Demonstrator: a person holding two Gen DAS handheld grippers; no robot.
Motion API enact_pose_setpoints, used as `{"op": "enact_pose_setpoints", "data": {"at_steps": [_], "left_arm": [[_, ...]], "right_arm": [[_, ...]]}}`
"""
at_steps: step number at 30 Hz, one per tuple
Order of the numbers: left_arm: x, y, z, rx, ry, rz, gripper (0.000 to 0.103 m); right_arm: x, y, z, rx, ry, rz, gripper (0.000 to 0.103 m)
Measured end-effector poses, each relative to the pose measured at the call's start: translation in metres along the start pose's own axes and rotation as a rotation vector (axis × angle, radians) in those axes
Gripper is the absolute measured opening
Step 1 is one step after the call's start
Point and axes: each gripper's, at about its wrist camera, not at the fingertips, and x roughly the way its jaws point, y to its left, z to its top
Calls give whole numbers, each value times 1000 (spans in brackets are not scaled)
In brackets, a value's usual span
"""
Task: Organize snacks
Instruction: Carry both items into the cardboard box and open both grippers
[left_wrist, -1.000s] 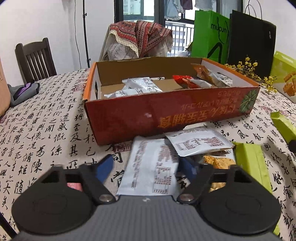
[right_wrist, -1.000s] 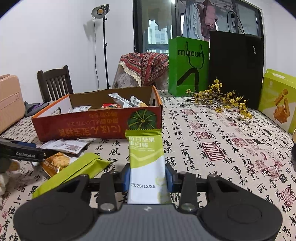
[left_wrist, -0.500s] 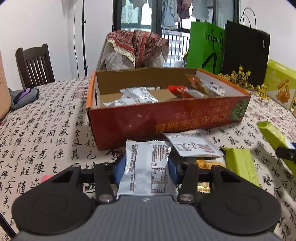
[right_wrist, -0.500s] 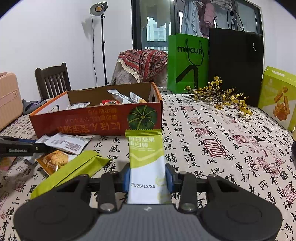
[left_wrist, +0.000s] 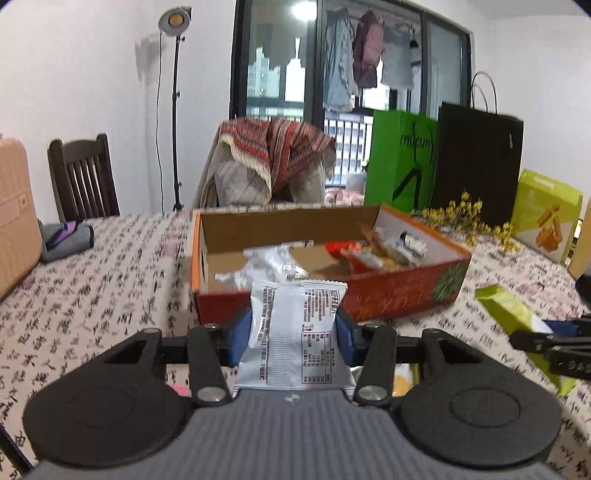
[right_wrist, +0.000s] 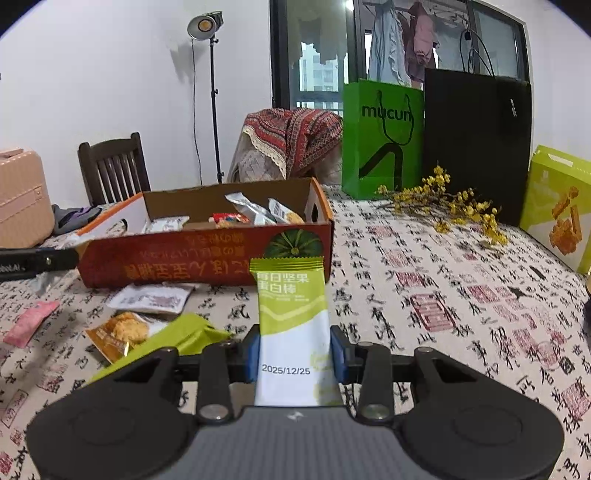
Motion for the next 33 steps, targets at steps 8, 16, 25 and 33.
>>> {"op": "enact_pose_setpoints", "data": {"at_steps": [8, 16, 25, 33], "left_arm": [[-10, -17, 24, 7, -67, -9, 49], [5, -24, 47, -43, -88, -16, 49], [38, -22, 67, -131, -79, 8, 49], [63, -15, 73, -140, -80, 78, 49]], "right_arm": [[-3, 8, 30, -10, -78, 29, 37], [7, 22, 67, -23, -129, 58, 37], [38, 37, 105, -11, -148, 100, 37], [72, 41, 118, -15, -131, 91, 37]]}}
